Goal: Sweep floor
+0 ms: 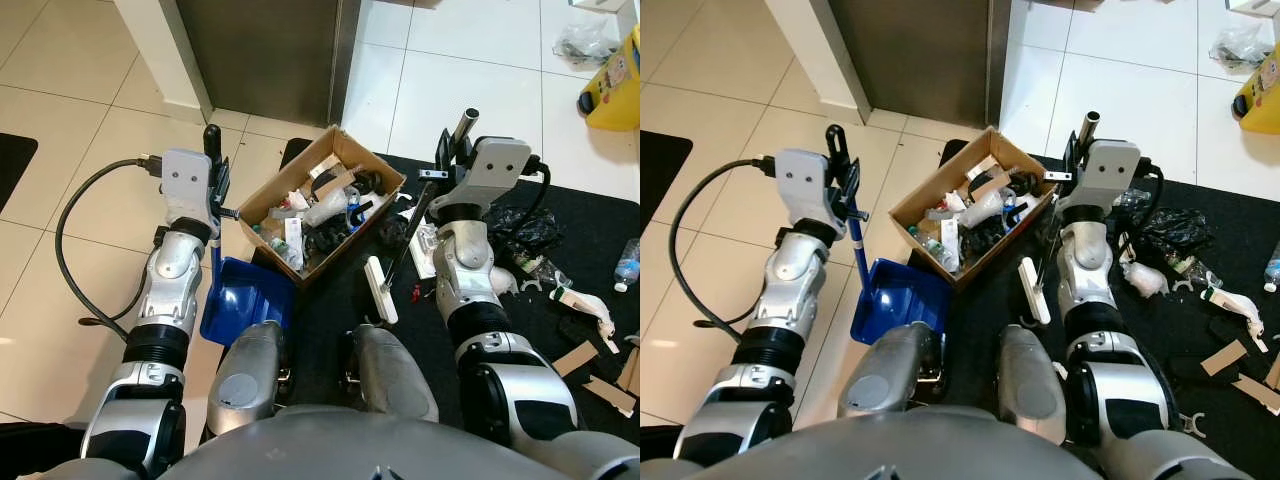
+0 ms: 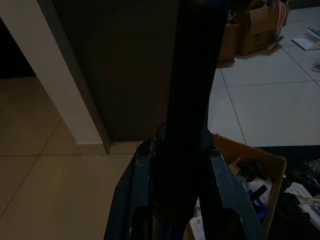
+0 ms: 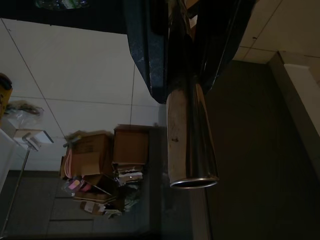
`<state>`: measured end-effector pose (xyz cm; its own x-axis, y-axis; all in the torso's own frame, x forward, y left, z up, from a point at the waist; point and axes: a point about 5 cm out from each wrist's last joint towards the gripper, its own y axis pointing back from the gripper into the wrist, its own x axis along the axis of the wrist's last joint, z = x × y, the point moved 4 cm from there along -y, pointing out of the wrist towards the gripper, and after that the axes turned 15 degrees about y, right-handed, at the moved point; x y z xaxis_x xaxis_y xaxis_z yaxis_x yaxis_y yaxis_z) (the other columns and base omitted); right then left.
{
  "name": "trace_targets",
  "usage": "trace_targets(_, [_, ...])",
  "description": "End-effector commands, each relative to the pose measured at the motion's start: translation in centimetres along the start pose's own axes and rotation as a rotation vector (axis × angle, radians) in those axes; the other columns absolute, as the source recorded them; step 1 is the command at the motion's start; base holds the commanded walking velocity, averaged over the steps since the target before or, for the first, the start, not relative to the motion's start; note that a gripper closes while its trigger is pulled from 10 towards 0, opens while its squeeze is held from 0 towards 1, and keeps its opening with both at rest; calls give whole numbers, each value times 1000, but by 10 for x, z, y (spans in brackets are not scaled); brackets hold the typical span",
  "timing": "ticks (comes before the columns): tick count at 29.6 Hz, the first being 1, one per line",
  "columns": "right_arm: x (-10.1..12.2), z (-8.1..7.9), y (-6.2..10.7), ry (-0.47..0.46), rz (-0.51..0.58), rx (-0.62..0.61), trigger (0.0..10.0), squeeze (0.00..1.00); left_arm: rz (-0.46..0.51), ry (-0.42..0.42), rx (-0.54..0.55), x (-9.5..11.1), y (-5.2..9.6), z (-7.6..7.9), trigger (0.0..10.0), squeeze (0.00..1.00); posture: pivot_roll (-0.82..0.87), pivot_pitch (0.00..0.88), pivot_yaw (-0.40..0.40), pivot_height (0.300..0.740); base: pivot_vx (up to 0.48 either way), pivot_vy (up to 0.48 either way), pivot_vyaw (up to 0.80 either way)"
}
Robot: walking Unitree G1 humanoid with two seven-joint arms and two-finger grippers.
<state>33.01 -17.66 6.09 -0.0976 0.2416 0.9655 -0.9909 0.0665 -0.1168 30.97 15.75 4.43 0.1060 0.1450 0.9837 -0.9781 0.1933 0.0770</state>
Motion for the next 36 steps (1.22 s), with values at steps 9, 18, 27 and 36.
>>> trace_targets(9, [6, 0, -2, 8, 24, 5, 10000, 0, 35, 34, -16, 7, -4, 7, 10000, 0, 74, 0, 8, 740, 0, 0, 0])
trace_targets(18, [6, 0, -1, 8, 23, 4, 10000, 0, 35, 35, -16, 7, -4, 7, 10000, 0, 73, 0, 7, 740, 0, 0, 0])
trace_targets(27, [6, -1, -2, 7, 22, 6, 10000, 0, 33, 37, -15, 7, -4, 7, 10000, 0, 75, 0, 7, 740, -48, 0, 0])
trace_targets(36, [5, -1, -1, 7, 21, 6, 10000, 0, 33, 38, -13, 7, -4, 7, 10000, 0, 74, 0, 8, 740, -358, 0, 0])
